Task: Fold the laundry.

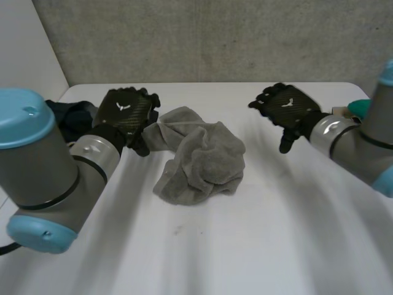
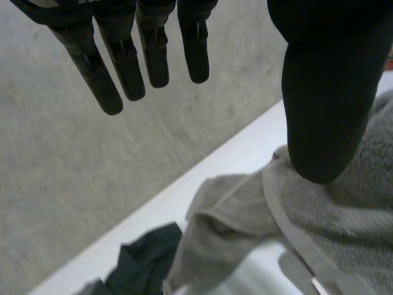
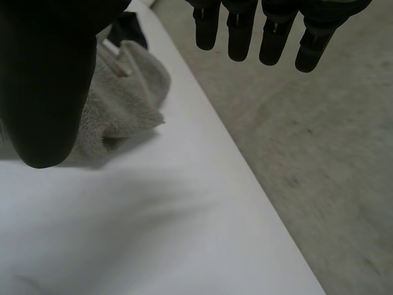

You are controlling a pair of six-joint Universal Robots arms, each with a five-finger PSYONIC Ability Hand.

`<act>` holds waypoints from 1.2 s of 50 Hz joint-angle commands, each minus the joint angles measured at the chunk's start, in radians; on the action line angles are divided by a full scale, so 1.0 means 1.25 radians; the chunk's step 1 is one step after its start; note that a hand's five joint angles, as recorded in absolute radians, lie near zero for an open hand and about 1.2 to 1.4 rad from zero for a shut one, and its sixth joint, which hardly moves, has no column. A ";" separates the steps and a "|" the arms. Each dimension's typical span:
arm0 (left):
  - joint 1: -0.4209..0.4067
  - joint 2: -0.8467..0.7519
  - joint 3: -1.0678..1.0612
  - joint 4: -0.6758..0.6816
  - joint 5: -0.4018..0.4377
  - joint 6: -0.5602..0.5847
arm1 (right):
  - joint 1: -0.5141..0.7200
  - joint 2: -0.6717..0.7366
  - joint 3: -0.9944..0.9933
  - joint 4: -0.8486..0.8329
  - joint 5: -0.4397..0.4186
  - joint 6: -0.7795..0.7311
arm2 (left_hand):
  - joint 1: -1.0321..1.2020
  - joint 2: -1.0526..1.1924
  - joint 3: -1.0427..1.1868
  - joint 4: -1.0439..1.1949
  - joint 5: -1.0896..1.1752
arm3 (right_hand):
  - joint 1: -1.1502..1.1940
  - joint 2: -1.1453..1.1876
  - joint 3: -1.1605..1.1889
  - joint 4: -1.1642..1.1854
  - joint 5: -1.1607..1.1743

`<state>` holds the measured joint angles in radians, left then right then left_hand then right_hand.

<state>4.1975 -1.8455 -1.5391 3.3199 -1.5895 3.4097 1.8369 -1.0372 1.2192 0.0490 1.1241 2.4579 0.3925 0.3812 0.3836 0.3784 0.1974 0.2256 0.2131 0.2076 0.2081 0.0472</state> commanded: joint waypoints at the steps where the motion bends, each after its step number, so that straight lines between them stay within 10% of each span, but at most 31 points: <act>1: -0.004 -0.138 0.059 0.000 0.025 -0.032 | 0.037 0.170 -0.109 -0.027 -0.067 -0.049 | 0.024 0.033 0.031 0.035 0.040 | -0.041 -0.031 -0.026 -0.027 -0.038; 14: -0.053 -0.336 0.180 0.000 0.097 -0.034 | 0.085 0.333 -0.224 -0.080 -0.084 -0.048 | 0.127 0.136 0.134 0.138 0.143 | 0.047 0.057 0.061 0.061 0.050; 23: -0.088 -0.346 0.185 0.002 0.096 -0.037 | 0.089 0.325 -0.218 -0.092 -0.081 -0.048 | 0.763 0.772 0.770 0.774 0.779 | 0.749 0.759 0.763 0.763 0.752; 39: -0.089 -0.134 0.186 0.005 -0.092 -0.021 | 0.087 -0.061 0.015 -0.010 0.075 -0.052 | 0.803 0.812 0.810 0.814 0.819 | 0.937 0.947 0.951 0.951 0.940; 50: -0.089 0.021 0.066 0.003 -0.071 -0.003 | 0.093 -0.265 0.107 0.167 0.105 -0.047 | 0.803 0.812 0.810 0.814 0.819 | 0.937 0.947 0.951 0.951 0.940; 53: -0.092 0.008 0.036 0.003 -0.027 -0.003 | 0.095 -0.265 0.149 0.168 0.109 -0.058 | 0.119 0.128 0.126 0.130 0.136 | 0.937 0.947 0.951 0.951 0.940; 60: -0.105 -0.141 0.043 0.010 0.106 -0.011 | 0.102 -0.261 0.182 0.136 0.108 -0.058 | -0.120 -0.111 -0.113 -0.108 -0.103 | 0.937 0.947 0.951 0.951 0.940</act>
<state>4.0785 -1.8892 -1.4951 3.3267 -1.5721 3.4030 1.9594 -1.3749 1.4153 0.2557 1.2616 2.3881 0.2955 0.3029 0.3126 0.3023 0.1257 1.0906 1.1655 1.1846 1.1951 0.9818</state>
